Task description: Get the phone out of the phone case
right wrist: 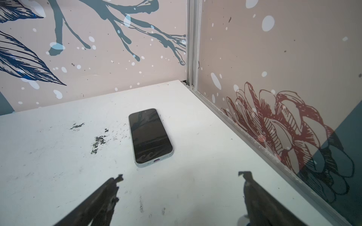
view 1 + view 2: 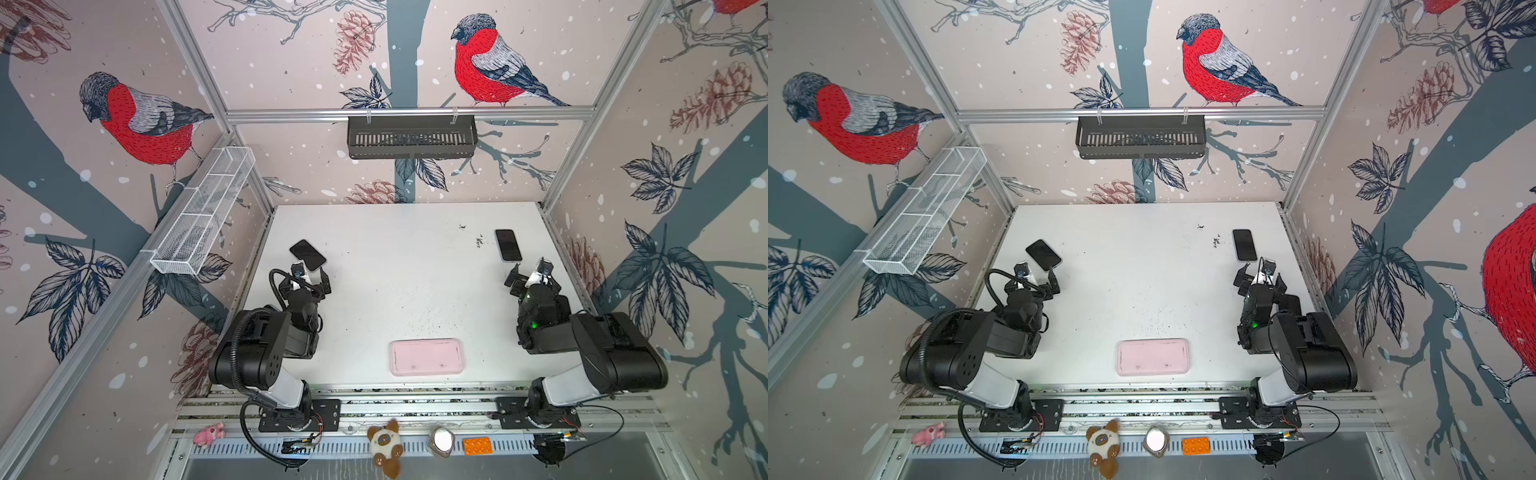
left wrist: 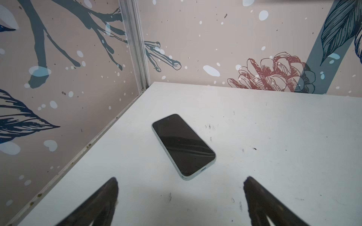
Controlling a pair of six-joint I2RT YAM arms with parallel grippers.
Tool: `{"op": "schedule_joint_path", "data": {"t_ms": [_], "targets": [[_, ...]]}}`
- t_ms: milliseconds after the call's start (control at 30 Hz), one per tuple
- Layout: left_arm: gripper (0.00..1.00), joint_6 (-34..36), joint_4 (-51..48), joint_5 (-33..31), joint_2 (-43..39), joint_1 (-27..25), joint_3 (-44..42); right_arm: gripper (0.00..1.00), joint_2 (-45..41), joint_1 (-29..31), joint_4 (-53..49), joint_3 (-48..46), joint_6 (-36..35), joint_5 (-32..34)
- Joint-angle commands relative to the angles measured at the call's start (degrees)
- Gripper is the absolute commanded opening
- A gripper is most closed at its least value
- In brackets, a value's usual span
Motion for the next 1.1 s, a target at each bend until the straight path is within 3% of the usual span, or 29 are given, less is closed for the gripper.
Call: {"op": "schedule_joint_path", "data": {"t_ms": [0,767,900,933,967,1000,1033,1067], "targets": [[0.98,1.02,3.03,0.52,0.00,0.06,0.27,1.00,-0.12,-0.05,1.19,0.12,-0.22,0.39],[0.99,-0.09,1.87,3.90,-0.35,1.80,0.49,1.00,-0.29,0.07,1.52,-0.04,-0.41,0.49],[0.98,1.51,-3.66,-0.83,-8.76,-0.96,-0.19,1.00,-2.87,2.48,4.01,-1.81,-2.88,3.07],[0.98,1.88,-6.45,-2.81,-12.12,-2.33,-0.11,1.00,-4.97,4.82,6.39,-2.35,-6.16,8.43],[0.99,1.87,-11.25,-4.23,-16.01,-4.02,0.39,1.00,-8.20,8.64,1.99,-0.66,-8.68,15.28],[0.99,1.72,-15.55,-4.65,-20.07,-5.35,1.10,1.00,-13.16,11.73,-7.96,2.84,-10.86,17.51],[0.98,1.29,-19.90,-6.16,-23.67,-6.69,1.89,1.00,-17.02,13.17,-18.41,6.62,-9.66,17.30],[0.99,0.30,-26.10,-8.90,-27.67,-8.80,3.46,1.00,-21.14,14.08,-32.16,11.86,-3.26,17.19]]}}
